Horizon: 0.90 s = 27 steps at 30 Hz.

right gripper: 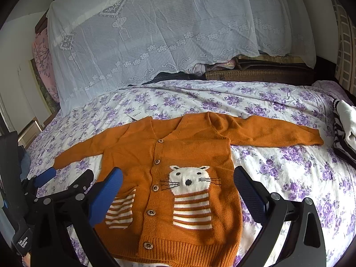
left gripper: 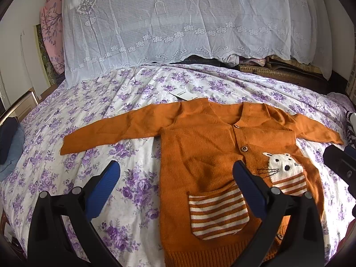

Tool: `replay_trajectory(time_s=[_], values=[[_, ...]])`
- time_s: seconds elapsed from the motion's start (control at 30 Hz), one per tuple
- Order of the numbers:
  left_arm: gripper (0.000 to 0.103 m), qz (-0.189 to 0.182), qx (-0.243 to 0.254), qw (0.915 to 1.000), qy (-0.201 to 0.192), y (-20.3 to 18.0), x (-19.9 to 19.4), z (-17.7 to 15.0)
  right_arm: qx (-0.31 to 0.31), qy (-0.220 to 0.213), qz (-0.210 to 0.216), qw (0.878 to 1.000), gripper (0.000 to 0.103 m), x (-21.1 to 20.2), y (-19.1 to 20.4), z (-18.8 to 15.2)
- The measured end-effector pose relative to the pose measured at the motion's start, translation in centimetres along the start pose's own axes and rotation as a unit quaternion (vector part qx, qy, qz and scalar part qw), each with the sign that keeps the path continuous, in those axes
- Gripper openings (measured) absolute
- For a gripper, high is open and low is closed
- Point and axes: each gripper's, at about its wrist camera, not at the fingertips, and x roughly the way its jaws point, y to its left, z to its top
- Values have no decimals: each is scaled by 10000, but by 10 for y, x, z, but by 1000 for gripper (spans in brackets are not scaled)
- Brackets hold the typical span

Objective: Fold small clothes

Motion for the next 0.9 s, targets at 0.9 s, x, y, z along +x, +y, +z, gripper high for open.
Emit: replay_trajectory(time_s=[0.9], values=[[99, 18, 5, 10000, 6, 0, 1, -1, 31, -11, 34, 10000, 100, -2, 1, -1]])
